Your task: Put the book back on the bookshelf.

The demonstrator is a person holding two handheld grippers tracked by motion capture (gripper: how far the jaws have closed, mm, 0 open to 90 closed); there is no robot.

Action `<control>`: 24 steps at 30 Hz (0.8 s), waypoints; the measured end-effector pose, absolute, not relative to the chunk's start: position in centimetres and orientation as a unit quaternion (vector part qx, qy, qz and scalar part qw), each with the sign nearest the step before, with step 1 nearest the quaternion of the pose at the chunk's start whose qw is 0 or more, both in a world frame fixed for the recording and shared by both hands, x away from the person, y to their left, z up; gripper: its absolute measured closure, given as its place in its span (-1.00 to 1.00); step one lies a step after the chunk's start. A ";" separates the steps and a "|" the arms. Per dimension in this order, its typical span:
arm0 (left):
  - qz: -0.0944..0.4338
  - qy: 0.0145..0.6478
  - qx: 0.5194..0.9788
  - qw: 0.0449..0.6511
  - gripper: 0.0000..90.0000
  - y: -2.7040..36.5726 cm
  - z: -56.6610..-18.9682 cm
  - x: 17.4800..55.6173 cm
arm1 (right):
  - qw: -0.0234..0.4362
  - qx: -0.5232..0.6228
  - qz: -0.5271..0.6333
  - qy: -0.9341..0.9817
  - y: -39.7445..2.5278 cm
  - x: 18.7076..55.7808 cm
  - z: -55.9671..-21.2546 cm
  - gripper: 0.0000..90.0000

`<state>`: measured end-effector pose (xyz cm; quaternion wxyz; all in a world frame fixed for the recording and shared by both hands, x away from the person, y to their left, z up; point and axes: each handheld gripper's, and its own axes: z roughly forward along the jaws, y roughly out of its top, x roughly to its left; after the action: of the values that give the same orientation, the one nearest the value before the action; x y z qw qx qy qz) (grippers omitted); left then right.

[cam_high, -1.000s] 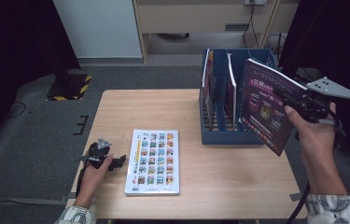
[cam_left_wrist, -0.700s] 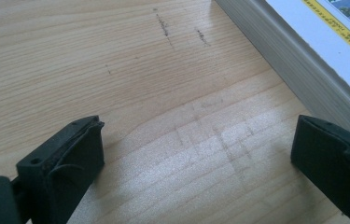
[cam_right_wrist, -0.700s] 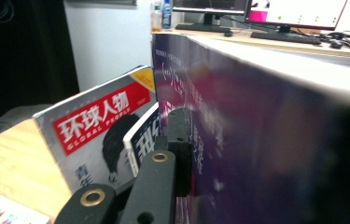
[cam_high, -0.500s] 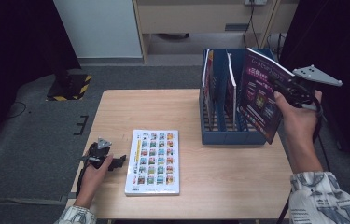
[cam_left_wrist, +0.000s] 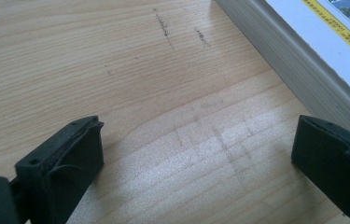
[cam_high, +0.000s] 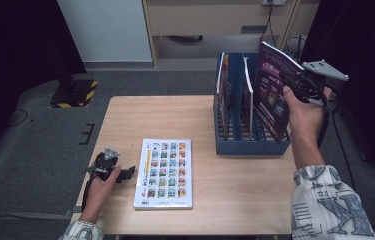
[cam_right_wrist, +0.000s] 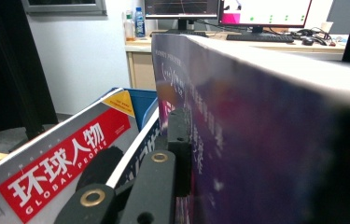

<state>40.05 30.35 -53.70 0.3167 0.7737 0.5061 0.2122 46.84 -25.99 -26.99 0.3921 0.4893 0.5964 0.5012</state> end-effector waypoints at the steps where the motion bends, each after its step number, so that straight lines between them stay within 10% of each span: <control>1: 0.212 0.506 0.774 0.317 -0.97 30.4 -53.7 40.1 | 0.393 0.489 0.500 0.597 -25.7 47.2 -27.1 0.86; 24: 0.212 0.507 0.773 0.316 -0.98 30.3 -53.7 40.1 | 0.414 0.498 0.496 0.579 -22.6 50.7 -28.7 0.86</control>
<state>40.07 30.31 -53.70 0.3163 0.7735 0.5066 0.2123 50.66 -22.56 -28.73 0.4137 0.4977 0.5792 0.4957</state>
